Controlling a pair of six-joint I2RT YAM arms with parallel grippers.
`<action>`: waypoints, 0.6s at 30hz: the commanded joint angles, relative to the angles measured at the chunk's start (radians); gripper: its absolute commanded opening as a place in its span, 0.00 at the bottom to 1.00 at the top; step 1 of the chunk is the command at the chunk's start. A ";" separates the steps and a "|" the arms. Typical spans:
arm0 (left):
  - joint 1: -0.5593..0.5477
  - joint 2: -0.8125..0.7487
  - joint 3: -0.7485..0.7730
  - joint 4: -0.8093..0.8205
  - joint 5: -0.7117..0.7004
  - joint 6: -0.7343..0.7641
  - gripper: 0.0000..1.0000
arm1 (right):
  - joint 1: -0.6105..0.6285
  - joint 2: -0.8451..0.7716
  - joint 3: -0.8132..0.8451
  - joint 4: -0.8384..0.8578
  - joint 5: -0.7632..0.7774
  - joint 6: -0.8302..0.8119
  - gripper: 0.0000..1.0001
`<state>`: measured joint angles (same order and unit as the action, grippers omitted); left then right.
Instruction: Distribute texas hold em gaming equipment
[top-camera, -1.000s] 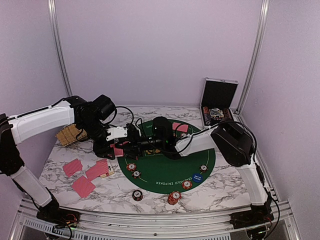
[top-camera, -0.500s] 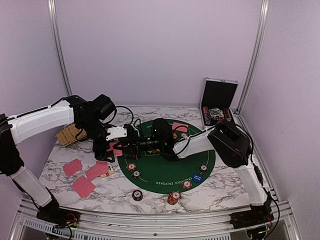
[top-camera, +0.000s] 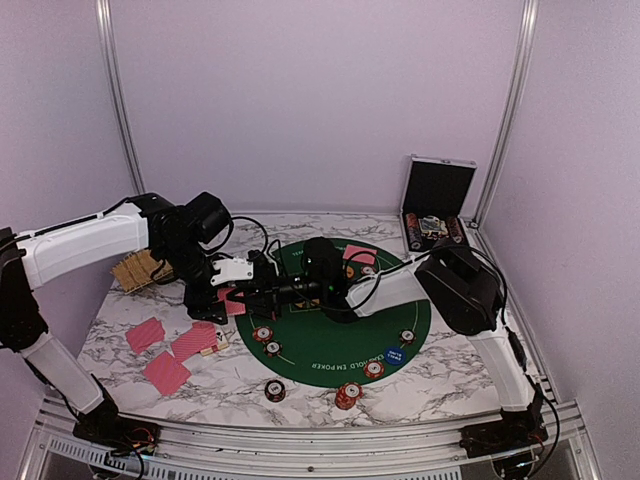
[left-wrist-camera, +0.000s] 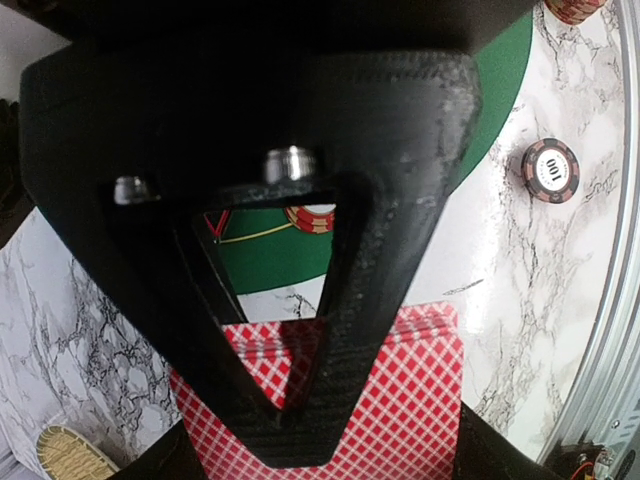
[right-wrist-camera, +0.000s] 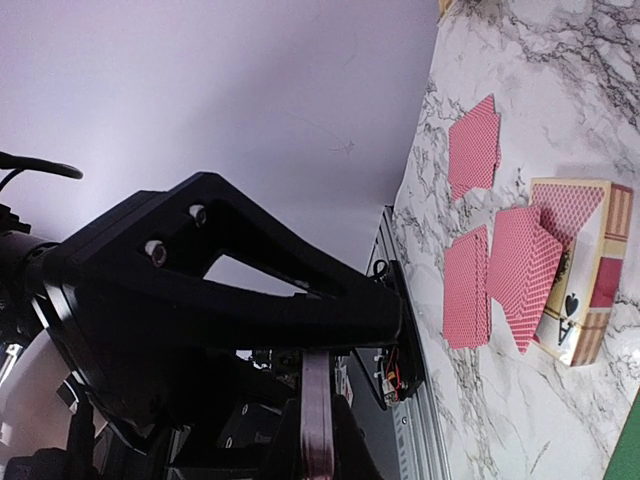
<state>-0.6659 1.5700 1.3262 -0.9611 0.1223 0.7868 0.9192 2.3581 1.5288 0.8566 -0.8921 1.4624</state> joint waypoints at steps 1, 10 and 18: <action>0.002 -0.030 -0.025 -0.012 0.003 0.025 0.75 | 0.004 -0.019 0.008 0.004 -0.007 -0.022 0.00; 0.002 -0.023 -0.018 -0.010 0.005 0.024 0.60 | 0.004 -0.019 0.010 0.005 -0.002 -0.019 0.06; 0.002 -0.024 -0.019 -0.011 0.009 0.023 0.57 | 0.006 -0.015 0.013 -0.003 0.001 -0.024 0.25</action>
<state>-0.6632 1.5700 1.3113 -0.9588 0.1192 0.7975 0.9192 2.3581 1.5272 0.8513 -0.8890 1.4467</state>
